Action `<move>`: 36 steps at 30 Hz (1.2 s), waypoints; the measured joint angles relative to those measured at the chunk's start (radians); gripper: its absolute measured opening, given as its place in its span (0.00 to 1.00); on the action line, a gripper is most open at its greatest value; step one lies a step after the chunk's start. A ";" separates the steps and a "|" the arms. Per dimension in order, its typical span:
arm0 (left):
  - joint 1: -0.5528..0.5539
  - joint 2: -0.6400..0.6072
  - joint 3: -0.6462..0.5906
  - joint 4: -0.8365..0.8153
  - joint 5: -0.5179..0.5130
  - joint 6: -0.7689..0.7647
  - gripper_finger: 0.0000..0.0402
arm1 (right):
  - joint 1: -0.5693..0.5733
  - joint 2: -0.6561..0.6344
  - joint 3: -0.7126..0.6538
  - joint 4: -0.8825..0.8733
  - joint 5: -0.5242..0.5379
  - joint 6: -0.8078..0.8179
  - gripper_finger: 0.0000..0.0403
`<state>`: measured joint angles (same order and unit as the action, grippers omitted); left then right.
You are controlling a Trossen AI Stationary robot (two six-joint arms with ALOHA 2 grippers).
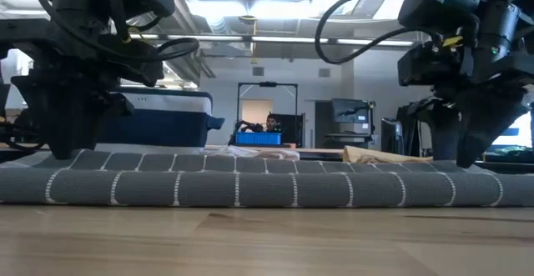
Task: Fold towel
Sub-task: Fold the gray towel
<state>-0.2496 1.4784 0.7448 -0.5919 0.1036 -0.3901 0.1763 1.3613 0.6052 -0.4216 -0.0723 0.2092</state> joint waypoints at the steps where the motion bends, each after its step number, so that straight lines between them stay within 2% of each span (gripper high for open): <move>1: 0.000 0.000 0.000 0.001 0.000 0.002 0.36 | 0.000 0.000 0.000 -0.001 0.000 -0.002 0.47; 5: 0.000 0.000 0.000 0.001 0.000 0.000 0.36 | -0.001 0.018 0.000 0.005 0.035 -0.021 0.47; 9: 0.000 0.000 0.000 0.001 0.000 -0.003 0.36 | -0.001 0.026 0.000 0.005 -0.004 -0.024 0.42; 12: 0.000 0.000 0.000 0.001 0.000 -0.003 0.36 | 0.000 0.026 0.000 0.008 -0.017 -0.030 0.29; 16: -0.001 0.000 0.000 0.001 0.000 -0.014 0.34 | 0.000 0.026 0.000 0.010 -0.010 -0.039 0.06; 17: -0.004 0.000 0.000 0.001 0.000 -0.022 0.33 | 0.000 0.026 0.000 0.010 -0.009 -0.040 0.03; 20: -0.017 0.000 0.000 0.002 -0.002 -0.041 0.24 | 0.000 0.021 0.011 -0.003 -0.009 -0.034 0.04; 25: -0.058 0.000 0.000 0.002 -0.002 -0.077 0.03 | 0.001 0.020 0.055 -0.050 -0.009 -0.035 0.02; 33: -0.115 -0.001 0.023 -0.027 -0.050 -0.157 0.01 | 0.004 0.013 0.095 -0.107 -0.025 -0.034 0.01; 36: -0.149 -0.027 0.075 -0.087 -0.107 -0.224 0.01 | 0.020 -0.010 0.138 -0.158 0.022 -0.054 0.01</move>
<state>-0.3986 1.4513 0.8200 -0.6793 -0.0036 -0.6140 0.1965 1.3515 0.7436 -0.5798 -0.0504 0.1550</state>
